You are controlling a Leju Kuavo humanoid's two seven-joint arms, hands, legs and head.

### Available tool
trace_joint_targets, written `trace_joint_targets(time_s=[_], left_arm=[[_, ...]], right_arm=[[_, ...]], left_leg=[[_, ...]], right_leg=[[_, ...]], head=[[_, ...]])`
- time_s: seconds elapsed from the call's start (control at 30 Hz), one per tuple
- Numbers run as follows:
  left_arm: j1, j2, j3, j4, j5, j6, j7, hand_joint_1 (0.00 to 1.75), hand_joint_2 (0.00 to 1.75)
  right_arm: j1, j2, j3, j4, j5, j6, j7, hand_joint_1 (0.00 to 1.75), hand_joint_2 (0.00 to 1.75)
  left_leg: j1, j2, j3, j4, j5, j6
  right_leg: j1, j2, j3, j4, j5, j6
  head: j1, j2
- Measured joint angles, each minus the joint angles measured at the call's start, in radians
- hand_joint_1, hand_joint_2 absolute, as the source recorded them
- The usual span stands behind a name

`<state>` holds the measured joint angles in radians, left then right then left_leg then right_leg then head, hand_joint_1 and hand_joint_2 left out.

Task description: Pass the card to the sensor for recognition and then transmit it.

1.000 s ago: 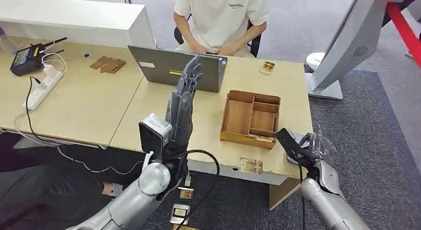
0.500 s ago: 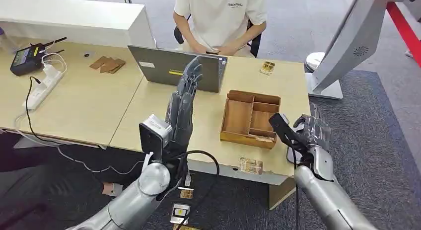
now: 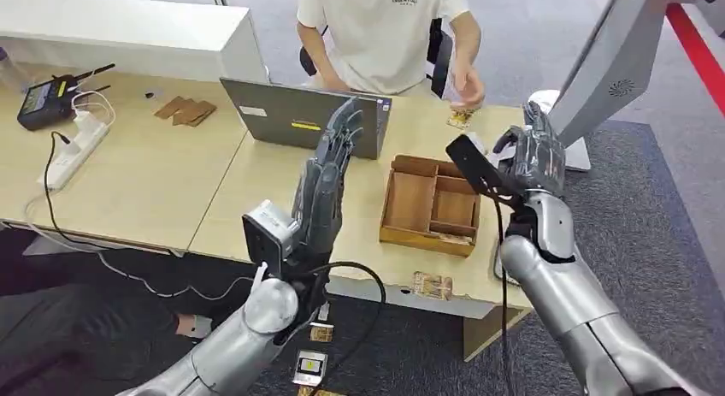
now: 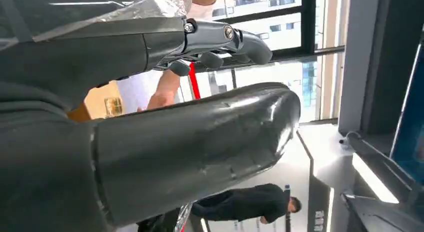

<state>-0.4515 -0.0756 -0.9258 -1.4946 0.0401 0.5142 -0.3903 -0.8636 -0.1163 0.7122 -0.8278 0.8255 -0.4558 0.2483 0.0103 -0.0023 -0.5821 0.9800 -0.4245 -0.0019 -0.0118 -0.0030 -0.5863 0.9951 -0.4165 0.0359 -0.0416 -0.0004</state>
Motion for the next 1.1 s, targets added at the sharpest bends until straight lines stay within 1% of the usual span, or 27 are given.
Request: trace_joint_targets(time_s=[0.1, 0.3, 0.4, 0.5, 0.53, 0.57, 0.6, 0.63, 0.67, 1.1], left_arm=[[-0.010, -0.015, -0.003, 0.011, 0.023, -0.025, -0.026, 0.00, 0.00], [-0.027, -0.042, -0.014, 0.039, 0.062, -0.047, -0.061, 0.00, 0.00], [-0.039, -0.053, -0.021, 0.053, 0.080, -0.058, -0.076, 0.00, 0.00], [-0.045, -0.065, -0.025, 0.063, 0.087, -0.060, -0.079, 0.00, 0.00], [-0.047, -0.067, -0.027, 0.067, 0.089, -0.060, -0.079, 0.00, 0.00], [-0.049, -0.069, -0.029, 0.071, 0.089, -0.060, -0.079, 0.00, 0.00], [-0.049, -0.072, -0.029, 0.073, 0.090, -0.060, -0.080, 0.00, 0.00], [-0.050, -0.073, -0.030, 0.076, 0.091, -0.060, -0.080, 0.00, 0.00], [-0.051, -0.076, -0.031, 0.080, 0.092, -0.060, -0.082, 0.00, 0.00], [-0.055, -0.080, -0.042, 0.105, 0.093, -0.063, -0.082, 0.00, 0.00]], right_arm=[[-0.037, 0.020, 0.013, 0.003, 0.027, 0.043, 0.003, 1.75, 1.75], [-0.108, 0.057, 0.039, 0.043, 0.039, 0.095, 0.007, 1.75, 1.75], [-0.134, 0.071, 0.051, 0.079, 0.047, 0.128, 0.027, 1.75, 1.75], [-0.158, 0.080, 0.064, 0.116, 0.057, 0.154, 0.048, 1.75, 1.75], [-0.163, 0.083, 0.067, 0.132, 0.058, 0.161, 0.056, 1.62, 1.75], [-0.167, 0.084, 0.071, 0.147, 0.057, 0.167, 0.062, 1.54, 1.75], [-0.169, 0.086, 0.073, 0.156, 0.057, 0.169, 0.065, 1.54, 1.75], [-0.170, 0.087, 0.076, 0.166, 0.057, 0.170, 0.066, 0.73, 1.75], [-0.173, 0.088, 0.080, 0.179, 0.056, 0.169, 0.070, 0.00, 1.75], [-0.186, 0.097, 0.105, 0.253, 0.053, 0.132, 0.074, 0.00, 1.75]], left_leg=[[0.000, 0.000, 0.000, 0.000, 0.000, 0.000], [0.000, 0.000, 0.000, 0.000, 0.000, 0.000], [0.000, 0.000, 0.000, 0.000, 0.000, 0.000], [0.000, 0.000, 0.000, 0.000, 0.000, 0.000], [0.000, 0.000, -0.001, 0.000, 0.000, 0.000], [0.000, -0.001, -0.001, 0.000, 0.000, 0.000], [0.000, -0.001, -0.001, 0.000, 0.000, 0.000], [0.000, -0.001, -0.001, 0.000, 0.000, 0.000], [0.000, -0.001, -0.002, 0.000, 0.000, 0.000], [0.000, -0.001, -0.002, 0.000, 0.000, 0.000]], right_leg=[[0.000, 0.000, 0.000, 0.000, 0.000, 0.000], [0.000, 0.000, 0.000, 0.000, 0.000, 0.000], [0.000, 0.000, 0.000, 0.000, 0.000, 0.000], [0.000, 0.000, 0.000, 0.000, 0.000, 0.000], [0.000, -0.001, 0.000, 0.000, 0.000, 0.000], [0.000, -0.001, 0.000, 0.000, 0.000, 0.000], [0.000, -0.001, 0.000, 0.000, 0.000, 0.000], [0.000, -0.001, -0.001, 0.000, 0.000, 0.000], [0.000, -0.001, -0.001, 0.000, 0.000, 0.000], [0.000, -0.001, -0.003, 0.000, 0.000, 0.000]], head=[[0.000, 0.000], [0.000, 0.000], [0.000, 0.000], [0.000, 0.000], [0.000, 0.000], [0.000, 0.000], [0.000, 0.000], [0.000, 0.000], [0.000, 0.000], [0.000, 0.000]])
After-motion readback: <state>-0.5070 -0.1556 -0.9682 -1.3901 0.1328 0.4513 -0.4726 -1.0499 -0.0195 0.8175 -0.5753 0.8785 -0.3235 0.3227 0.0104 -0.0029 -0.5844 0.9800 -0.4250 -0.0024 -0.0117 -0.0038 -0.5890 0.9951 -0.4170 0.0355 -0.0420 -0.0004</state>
